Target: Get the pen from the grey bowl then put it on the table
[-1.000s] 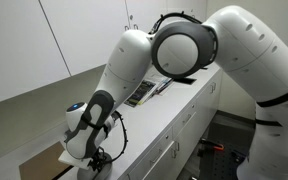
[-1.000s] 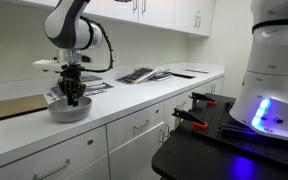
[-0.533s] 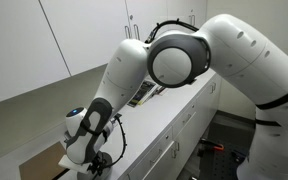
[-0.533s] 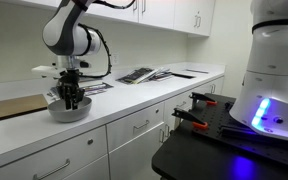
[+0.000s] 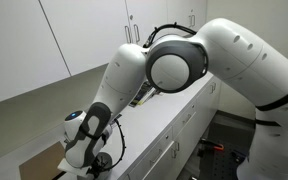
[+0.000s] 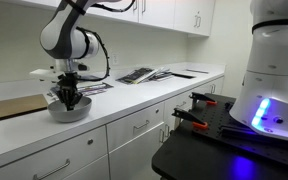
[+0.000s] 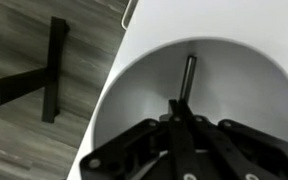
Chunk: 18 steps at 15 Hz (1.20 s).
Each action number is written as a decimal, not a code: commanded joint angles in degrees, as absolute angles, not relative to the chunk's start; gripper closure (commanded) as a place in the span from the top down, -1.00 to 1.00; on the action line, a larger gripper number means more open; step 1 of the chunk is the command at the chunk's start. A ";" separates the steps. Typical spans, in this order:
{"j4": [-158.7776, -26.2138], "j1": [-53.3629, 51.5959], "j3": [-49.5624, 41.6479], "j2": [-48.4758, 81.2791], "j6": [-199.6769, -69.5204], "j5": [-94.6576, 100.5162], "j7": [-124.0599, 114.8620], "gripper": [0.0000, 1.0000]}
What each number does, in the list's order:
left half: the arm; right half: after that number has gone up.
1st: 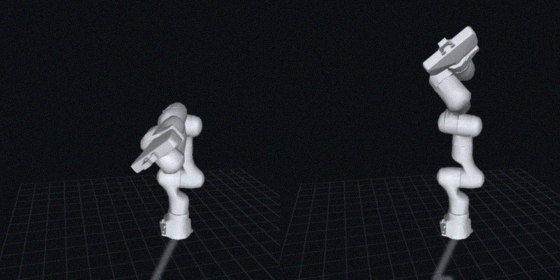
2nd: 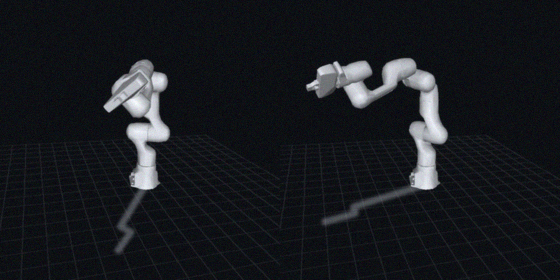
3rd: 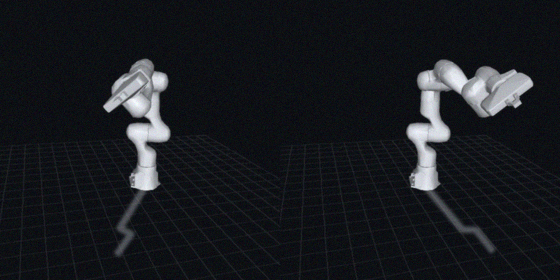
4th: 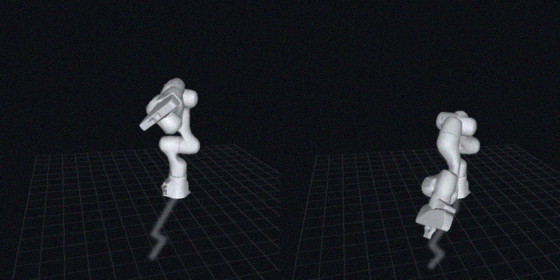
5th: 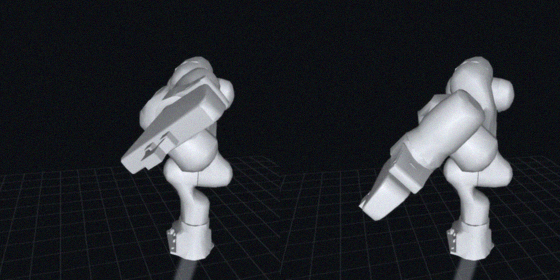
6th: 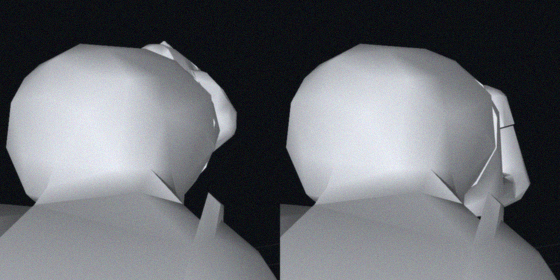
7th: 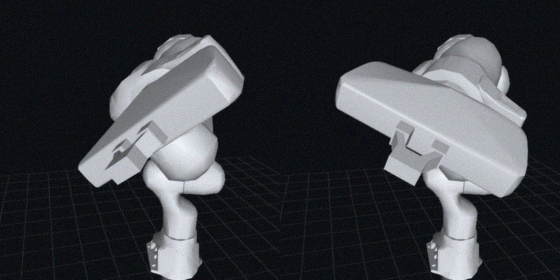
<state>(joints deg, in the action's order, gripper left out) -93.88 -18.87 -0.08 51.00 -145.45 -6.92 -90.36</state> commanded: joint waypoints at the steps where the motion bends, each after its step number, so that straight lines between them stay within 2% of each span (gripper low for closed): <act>1: -91.95 -20.03 -1.24 51.90 -143.36 -7.82 -91.23 -1.00; 10: -93.06 -18.83 0.25 48.25 -144.27 -9.29 -89.48 -1.00; 11: -92.85 -18.77 0.33 48.26 -143.89 -9.38 -89.50 -0.90; 12: -92.56 -19.00 0.07 48.61 -143.60 -9.25 -89.92 -0.46; 14: -92.08 -19.41 -0.38 49.48 -142.82 -8.93 -90.56 -0.38; 18: -91.16 -19.81 -0.83 51.38 -142.42 -8.73 -91.20 0.20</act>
